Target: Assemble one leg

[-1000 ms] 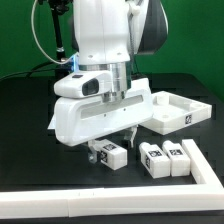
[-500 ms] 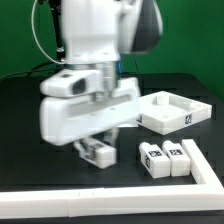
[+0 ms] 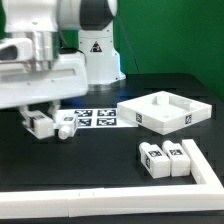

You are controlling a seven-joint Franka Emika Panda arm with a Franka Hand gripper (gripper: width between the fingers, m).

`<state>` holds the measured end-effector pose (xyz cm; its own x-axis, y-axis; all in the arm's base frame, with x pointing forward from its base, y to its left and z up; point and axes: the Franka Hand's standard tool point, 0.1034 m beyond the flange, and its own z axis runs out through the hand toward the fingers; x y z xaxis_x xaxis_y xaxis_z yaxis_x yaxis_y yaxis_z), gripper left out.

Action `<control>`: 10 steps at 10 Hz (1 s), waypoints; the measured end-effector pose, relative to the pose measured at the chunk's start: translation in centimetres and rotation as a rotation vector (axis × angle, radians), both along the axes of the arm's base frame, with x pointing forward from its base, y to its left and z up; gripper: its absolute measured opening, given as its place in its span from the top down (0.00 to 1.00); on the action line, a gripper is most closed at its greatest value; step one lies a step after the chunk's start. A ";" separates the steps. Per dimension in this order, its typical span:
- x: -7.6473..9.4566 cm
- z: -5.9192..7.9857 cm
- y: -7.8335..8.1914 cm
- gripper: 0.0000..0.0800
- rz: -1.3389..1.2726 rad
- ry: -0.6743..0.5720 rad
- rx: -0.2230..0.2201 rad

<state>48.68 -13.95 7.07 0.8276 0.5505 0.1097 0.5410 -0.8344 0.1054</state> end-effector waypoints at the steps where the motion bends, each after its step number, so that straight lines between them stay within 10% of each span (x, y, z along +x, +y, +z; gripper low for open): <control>1: 0.1 -0.3 0.5 0.64 0.007 0.000 0.002; 5: -0.7 -0.8 -0.8 0.64 -0.047 0.007 0.014; 8: -6.3 -3.5 -5.6 0.64 -0.199 0.069 0.026; 10: -6.9 -4.9 -5.6 0.64 -0.229 0.065 0.026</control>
Offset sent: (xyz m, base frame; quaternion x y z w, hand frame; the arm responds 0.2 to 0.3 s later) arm 0.0000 0.0000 0.0000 0.0000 0.0000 0.0000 1.0000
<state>41.83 -19.57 2.22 0.9362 0.3456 0.0636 0.3426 -0.9380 0.0539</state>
